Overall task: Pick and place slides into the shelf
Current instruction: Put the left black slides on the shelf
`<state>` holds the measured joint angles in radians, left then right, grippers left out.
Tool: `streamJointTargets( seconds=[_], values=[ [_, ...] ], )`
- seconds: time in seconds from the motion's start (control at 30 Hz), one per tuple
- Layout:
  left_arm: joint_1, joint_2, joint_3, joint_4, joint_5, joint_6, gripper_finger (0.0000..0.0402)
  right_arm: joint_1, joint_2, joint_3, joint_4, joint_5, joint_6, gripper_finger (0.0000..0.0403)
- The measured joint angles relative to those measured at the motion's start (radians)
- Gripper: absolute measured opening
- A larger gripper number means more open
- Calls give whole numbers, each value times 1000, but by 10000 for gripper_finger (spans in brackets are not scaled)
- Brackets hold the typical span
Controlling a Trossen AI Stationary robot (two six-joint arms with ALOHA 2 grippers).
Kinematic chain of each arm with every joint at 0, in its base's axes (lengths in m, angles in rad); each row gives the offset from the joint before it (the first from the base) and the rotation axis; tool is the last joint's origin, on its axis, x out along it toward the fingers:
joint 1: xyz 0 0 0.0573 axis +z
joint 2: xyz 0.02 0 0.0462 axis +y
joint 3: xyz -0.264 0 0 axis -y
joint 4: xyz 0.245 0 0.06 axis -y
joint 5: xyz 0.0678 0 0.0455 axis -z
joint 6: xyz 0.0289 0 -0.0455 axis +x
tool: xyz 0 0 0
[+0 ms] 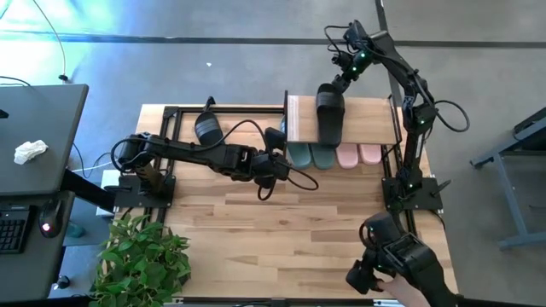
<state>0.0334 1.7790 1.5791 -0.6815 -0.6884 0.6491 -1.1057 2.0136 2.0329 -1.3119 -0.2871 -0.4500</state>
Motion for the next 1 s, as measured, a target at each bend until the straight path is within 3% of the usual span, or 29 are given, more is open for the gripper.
streamJointTargets(
  seconds=[0.37, 0.57, 0.87, 1.0],
  values=[
    [0, 1, 0, -12, -1, -3, 288, 7, -3, 226, -120, -8, 27, 171],
    [0, 23, -11, -89, -76, -58, 288, 40, -100, 270, -149, -108, 59, 171],
    [0, 69, -85, -295, -244, -362, 288, 226, -296, 268, -173, -133, 67, 171],
    [14, 74, -140, -426, -242, -546, 288, 340, -397, 198, -126, -131, 76, 171]
  ],
)
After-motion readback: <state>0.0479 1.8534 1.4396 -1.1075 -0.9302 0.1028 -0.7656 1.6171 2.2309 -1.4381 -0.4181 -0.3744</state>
